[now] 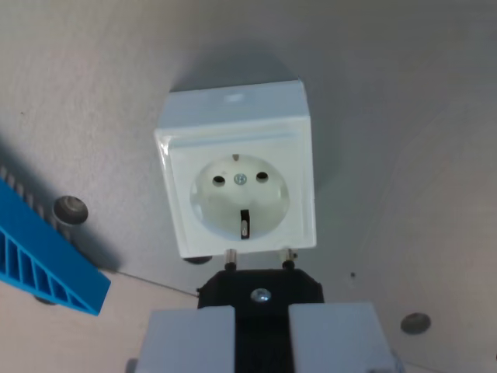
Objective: Move above the white socket
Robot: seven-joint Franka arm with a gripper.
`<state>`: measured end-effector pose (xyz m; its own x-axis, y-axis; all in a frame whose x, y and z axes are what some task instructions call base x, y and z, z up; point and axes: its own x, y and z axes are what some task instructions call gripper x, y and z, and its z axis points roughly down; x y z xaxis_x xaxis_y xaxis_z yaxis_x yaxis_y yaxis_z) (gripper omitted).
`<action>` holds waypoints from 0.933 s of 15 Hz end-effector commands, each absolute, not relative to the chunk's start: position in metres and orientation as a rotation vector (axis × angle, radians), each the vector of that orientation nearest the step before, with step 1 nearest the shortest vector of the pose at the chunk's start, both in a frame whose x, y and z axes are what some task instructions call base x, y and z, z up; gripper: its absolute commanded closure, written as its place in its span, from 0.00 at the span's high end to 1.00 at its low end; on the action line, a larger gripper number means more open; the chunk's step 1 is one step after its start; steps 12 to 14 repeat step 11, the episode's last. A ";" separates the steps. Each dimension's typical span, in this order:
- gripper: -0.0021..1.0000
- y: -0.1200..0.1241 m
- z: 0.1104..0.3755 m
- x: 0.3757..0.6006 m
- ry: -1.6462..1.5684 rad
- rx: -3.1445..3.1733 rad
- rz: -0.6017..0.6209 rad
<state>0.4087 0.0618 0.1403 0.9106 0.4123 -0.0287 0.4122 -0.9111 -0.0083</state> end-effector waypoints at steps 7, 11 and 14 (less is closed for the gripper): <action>0.00 0.065 0.116 0.399 -0.765 -3.067 -0.132; 0.00 0.066 0.111 0.398 -0.760 -3.071 -0.131; 0.00 0.066 0.111 0.398 -0.760 -3.071 -0.131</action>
